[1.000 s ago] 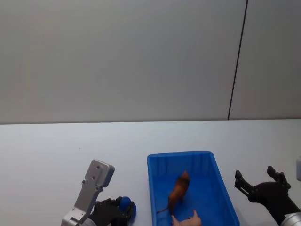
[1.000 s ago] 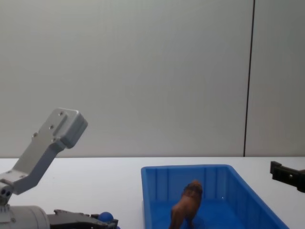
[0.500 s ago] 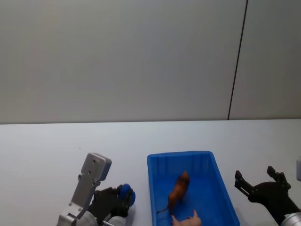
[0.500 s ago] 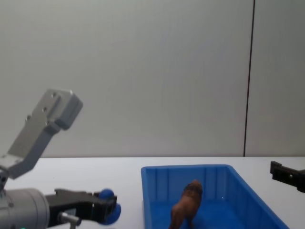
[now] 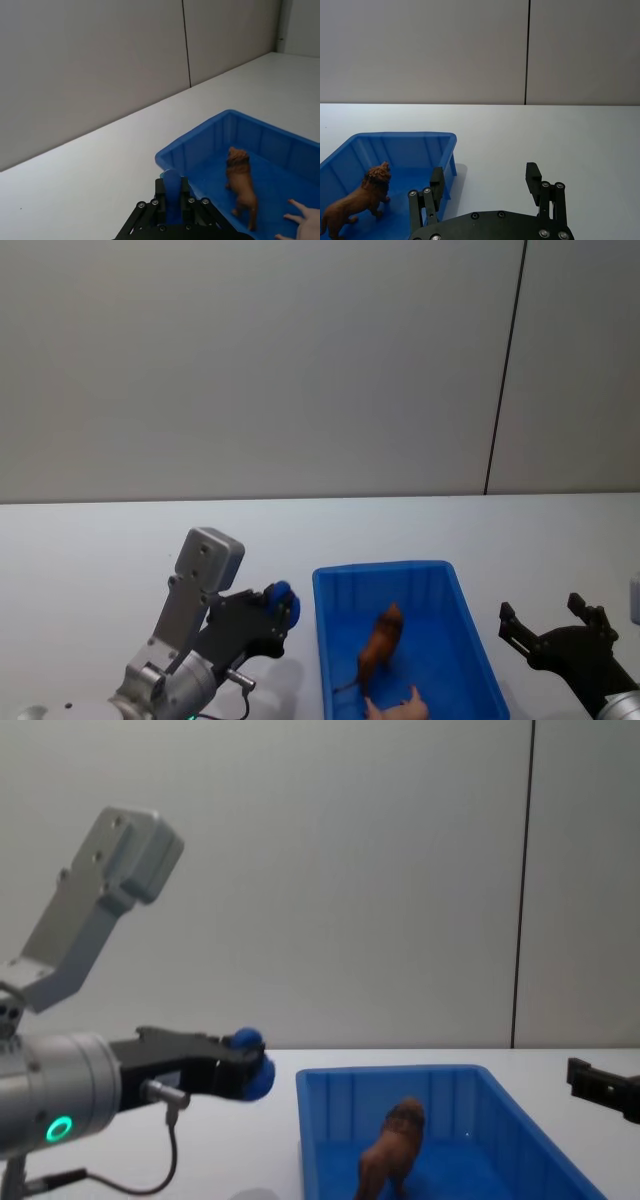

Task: Pick up the two dolls from the table and place them into the box.

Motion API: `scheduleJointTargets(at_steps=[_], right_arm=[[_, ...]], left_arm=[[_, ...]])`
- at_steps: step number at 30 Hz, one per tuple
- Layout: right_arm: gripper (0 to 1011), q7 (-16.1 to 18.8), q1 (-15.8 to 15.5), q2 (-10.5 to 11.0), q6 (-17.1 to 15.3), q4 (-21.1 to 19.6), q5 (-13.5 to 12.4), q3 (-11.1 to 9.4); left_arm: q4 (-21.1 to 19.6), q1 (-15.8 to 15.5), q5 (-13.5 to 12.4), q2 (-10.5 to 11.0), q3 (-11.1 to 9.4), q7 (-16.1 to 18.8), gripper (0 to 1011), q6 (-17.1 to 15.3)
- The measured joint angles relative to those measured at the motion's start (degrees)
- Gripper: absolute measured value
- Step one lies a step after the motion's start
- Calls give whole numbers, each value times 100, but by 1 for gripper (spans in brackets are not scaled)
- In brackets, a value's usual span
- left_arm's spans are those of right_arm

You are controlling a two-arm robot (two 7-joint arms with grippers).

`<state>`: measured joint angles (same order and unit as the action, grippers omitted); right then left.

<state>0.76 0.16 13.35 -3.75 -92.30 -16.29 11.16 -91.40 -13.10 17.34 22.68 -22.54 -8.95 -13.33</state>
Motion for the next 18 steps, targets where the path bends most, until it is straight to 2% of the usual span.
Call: scheduleJointTargets(at_steps=[10, 18], right_arm=[[1001, 0, 0, 0, 0, 0, 0, 0], [1001, 0, 0, 0, 0, 0, 0, 0]], left_arm=[[-60, -151, -133, -74, -15, -476, 100, 117], [126, -376, -267, -262, -88, -861, 65, 188]])
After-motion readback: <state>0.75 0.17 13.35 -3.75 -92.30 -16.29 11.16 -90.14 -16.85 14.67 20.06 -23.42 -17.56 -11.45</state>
